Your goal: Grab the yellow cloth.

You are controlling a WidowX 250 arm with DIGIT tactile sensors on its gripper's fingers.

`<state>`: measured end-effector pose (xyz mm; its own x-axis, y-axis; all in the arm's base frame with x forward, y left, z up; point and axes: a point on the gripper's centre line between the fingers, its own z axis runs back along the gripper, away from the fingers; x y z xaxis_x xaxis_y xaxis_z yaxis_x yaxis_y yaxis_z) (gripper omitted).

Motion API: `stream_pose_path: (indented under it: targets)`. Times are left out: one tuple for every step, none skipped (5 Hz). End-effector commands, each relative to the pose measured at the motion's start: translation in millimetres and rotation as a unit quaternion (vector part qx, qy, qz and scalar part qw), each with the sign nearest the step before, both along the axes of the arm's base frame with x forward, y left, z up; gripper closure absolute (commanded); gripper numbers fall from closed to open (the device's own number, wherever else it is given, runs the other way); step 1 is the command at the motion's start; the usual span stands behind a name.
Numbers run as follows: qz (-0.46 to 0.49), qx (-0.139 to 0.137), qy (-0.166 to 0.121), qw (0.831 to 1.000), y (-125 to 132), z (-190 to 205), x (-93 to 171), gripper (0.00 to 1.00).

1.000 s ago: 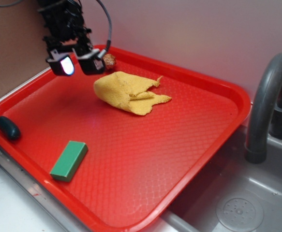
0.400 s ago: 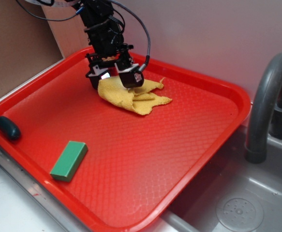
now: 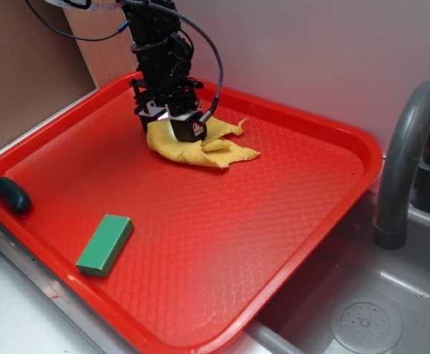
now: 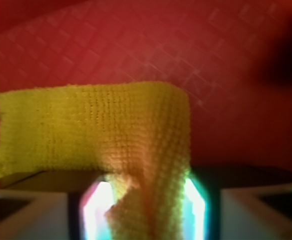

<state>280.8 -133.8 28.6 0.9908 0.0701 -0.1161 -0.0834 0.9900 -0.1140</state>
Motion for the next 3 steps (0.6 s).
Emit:
stream_pose_path:
  targets:
    - [0.056,0.154,-0.057,0.985,31,86,-24,1.0]
    - [0.119,0.147,-0.111,0.976,48,134,-52,1.0]
    - [0.155,0.115,-0.146,0.97,63,180,-77,1.0]
